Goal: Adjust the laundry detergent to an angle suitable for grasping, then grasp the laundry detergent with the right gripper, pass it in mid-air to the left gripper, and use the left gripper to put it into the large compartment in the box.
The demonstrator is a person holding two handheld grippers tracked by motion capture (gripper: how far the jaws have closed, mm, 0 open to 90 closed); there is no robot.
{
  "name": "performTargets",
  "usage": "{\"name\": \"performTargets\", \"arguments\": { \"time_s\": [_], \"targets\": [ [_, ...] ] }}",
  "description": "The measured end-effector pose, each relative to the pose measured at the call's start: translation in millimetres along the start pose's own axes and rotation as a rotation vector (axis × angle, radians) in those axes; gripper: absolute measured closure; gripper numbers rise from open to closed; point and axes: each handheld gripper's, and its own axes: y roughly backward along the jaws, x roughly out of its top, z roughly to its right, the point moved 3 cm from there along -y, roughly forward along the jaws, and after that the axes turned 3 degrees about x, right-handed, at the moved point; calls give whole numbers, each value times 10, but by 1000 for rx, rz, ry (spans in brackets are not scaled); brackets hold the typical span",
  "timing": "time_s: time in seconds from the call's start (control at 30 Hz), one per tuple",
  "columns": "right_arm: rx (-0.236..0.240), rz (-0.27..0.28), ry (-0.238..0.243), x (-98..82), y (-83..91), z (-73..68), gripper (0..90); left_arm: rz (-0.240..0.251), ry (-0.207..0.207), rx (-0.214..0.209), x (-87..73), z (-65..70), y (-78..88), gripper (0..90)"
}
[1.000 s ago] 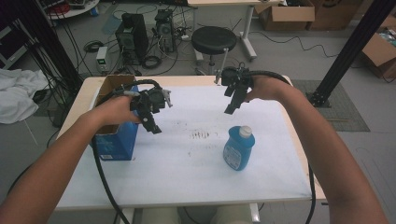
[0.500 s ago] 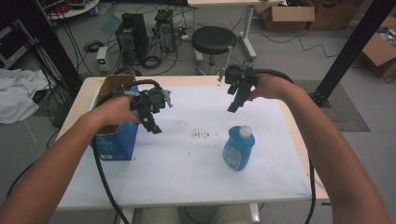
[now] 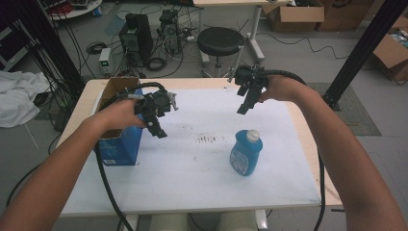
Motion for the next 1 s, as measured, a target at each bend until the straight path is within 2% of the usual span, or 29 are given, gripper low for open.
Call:
{"name": "performTargets", "arguments": {
  "time_s": [0.23, 0.27, 0.6, 0.7, 1.0],
  "targets": [
    [-13, -5, -5, -59, 33, 5, 204, 1, -4, 7, 9, 31, 14, 210],
    [-21, 8, -25, -118, 60, 15, 202, -2, -3, 4, 12, 44, 5, 210],
    [-38, 30, -51, -275, 106, -23, 203, -1, 2, 12, 30, 93, 39, 210],
    [-48, 30, -70, -379, 115, -32, 202, -1, 0, 16, 38, 119, 43, 210],
    [-50, 40, -105, -568, 76, -48, 202, -5, -6, 17, 40, 99, 37, 210]
  ]
}}
